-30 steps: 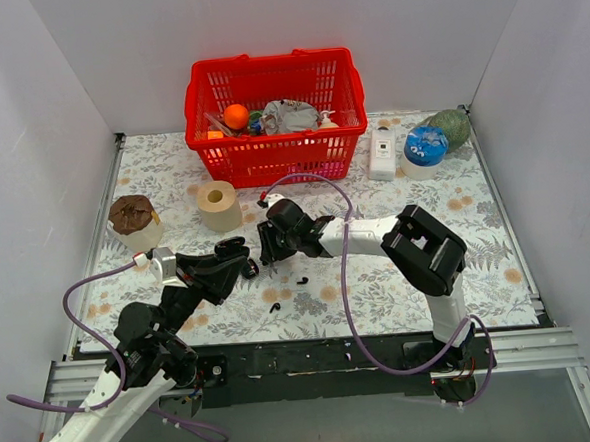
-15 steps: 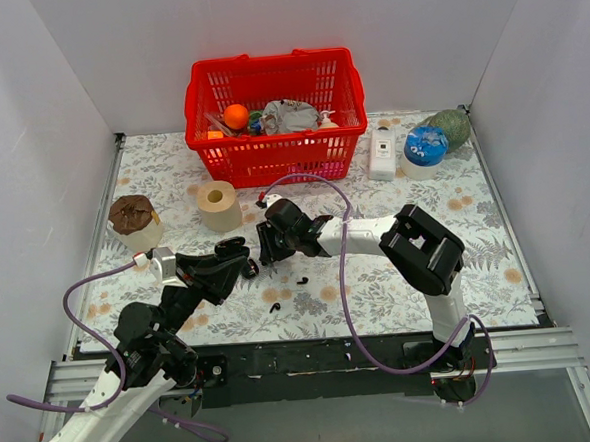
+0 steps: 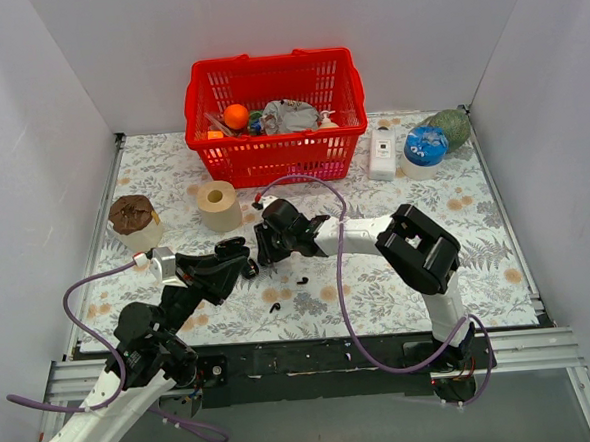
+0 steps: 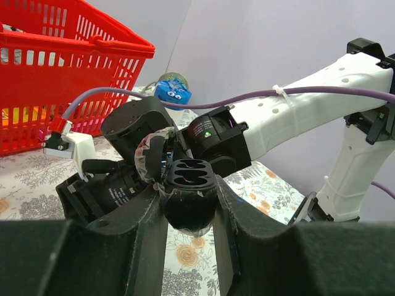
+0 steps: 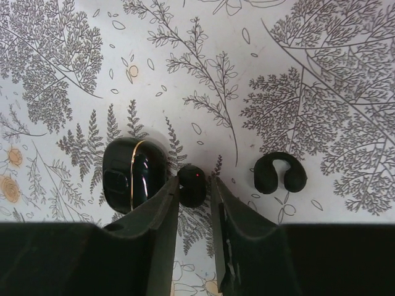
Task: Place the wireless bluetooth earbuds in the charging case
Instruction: Pick up the earbud from the center of the board, then place the earbud in the charging case.
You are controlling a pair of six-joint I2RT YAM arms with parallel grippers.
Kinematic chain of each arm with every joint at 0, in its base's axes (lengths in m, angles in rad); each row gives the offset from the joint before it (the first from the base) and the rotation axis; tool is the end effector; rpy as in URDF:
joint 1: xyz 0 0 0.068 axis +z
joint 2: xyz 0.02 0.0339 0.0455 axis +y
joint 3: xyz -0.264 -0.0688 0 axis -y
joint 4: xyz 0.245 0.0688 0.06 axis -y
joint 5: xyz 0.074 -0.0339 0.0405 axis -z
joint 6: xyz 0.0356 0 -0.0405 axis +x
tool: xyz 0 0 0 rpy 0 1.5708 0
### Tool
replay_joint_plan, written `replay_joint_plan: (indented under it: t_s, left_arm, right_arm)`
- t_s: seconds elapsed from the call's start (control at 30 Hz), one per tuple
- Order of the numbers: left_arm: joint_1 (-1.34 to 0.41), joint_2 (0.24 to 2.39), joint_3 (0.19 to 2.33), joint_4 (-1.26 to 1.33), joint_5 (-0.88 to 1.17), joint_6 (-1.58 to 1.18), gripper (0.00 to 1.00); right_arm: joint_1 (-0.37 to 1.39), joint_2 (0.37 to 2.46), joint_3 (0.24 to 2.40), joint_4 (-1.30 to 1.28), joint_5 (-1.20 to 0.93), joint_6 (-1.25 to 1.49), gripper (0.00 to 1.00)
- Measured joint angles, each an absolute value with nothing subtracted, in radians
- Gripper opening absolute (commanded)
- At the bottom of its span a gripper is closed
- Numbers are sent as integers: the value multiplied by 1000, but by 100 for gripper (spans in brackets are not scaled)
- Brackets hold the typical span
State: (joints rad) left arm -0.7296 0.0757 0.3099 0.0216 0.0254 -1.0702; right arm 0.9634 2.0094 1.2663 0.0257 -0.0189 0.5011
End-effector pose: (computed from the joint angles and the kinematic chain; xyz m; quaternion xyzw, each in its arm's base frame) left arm 0.0644 -0.0588 0.2764 -0.0937 0.6040 -0.6247 0.4860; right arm 0.2481 0.3582 0.1589 -0.2124 0.8852 0.2831 0.3020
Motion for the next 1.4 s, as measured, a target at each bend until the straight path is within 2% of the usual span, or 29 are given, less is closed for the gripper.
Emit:
replay_joint_plan:
  t_s: [0.03,0.07,0.2,0.4,0.57,0.73,0.87,1.07,1.23,1.4]
  left_arm:
    - [-730,76,310,22,25,-1071,0]
    - [-730,76,310,21,25,-1071,0]
    - [-730,76,310,22,26,-1071,0]
    - [-730,75,310,21,25,-1071,0]
    - [-730,76,310,22,25,-1071,0]
    - [-730,100,310,46,28,-1070,0]
    - [-730,169,310,122,67,-1061,0]
    - [-729,392,308,361,304,-1040,0]
    - [-729,587,311,534,483,-1073,0]
    - [-729,791,413,671,693,-1135,0]
  right_arm:
    - [963,2009,1266,25,-24,503,24]
    - [965,2009,1266,26,-29,503,14]
    - [967,2009,1267,29,-38,509,1]
    - [967,1992,1240,56,-36,516,1]
    - [965,1863,1134,-4,14,470,1]
    - [955,1538,1051,-152,50,358,1]
    - [957,1231,1067,-240,46,249,1]
    - [1017,921,1171,-411,-30,108,1]
    - [1020,881,1328,-574,-107,36,1]
    - [1023,858,1345,-680,-189,-10,1]
